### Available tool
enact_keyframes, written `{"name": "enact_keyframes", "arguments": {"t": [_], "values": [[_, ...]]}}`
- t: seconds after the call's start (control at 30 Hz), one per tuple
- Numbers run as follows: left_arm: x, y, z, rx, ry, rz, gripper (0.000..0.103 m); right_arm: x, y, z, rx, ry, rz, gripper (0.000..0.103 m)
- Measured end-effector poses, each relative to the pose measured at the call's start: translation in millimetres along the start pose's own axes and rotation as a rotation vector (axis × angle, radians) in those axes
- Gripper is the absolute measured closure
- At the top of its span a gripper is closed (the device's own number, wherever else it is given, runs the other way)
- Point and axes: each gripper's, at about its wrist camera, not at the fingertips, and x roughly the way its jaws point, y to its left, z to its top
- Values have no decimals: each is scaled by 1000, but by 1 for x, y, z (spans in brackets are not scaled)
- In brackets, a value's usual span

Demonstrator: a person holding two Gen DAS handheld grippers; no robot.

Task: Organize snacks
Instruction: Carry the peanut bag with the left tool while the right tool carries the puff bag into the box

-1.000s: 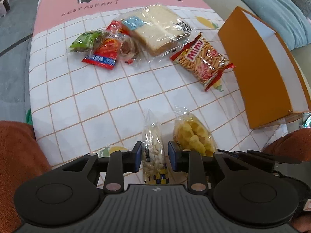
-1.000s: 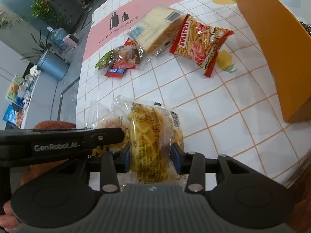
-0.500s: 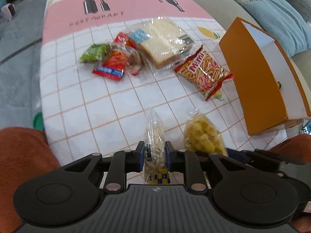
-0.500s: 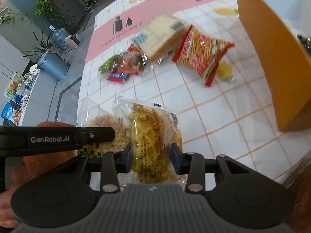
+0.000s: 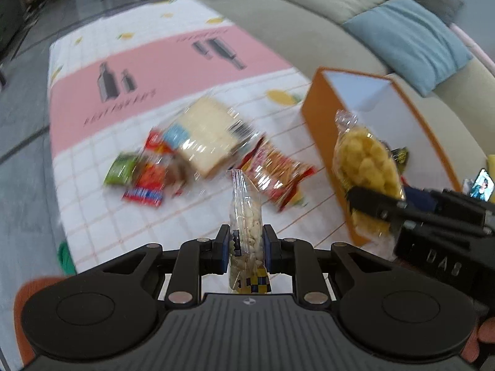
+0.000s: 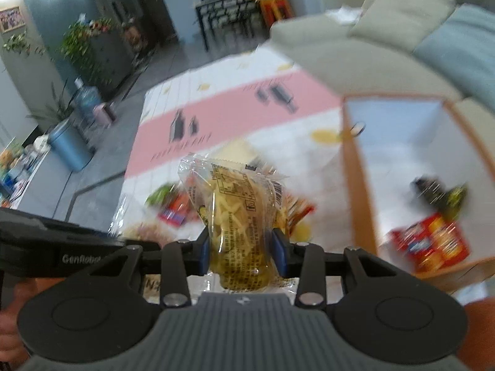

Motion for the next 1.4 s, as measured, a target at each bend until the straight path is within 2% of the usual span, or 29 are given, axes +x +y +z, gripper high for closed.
{"name": "enact_keyframes", "arguments": {"t": [0.13, 0.33, 0.43, 0.63, 0.8, 1.07, 1.4], "values": [[-4, -28, 19, 63, -36, -24, 80, -15, -24, 15, 15, -63, -72, 65], [-2, -72, 40, 143, -61, -64, 80, -21, -64, 25, 57, -81, -167, 65], [5, -90, 52, 166, -67, -93, 80, -17, -80, 26, 67, -69, -199, 65], [18, -120, 73, 185, -74, -198, 80, -1, -106, 24, 125, -29, -225, 65], [37, -143, 86, 208, -59, -215, 80, 13, -131, 21, 179, 17, -254, 65], [77, -173, 103, 263, -31, -176, 80, 35, -154, 15, 207, 63, -278, 65], [125, -167, 106, 253, 83, -111, 79, 68, -168, 16, 249, 196, -276, 64]]}}
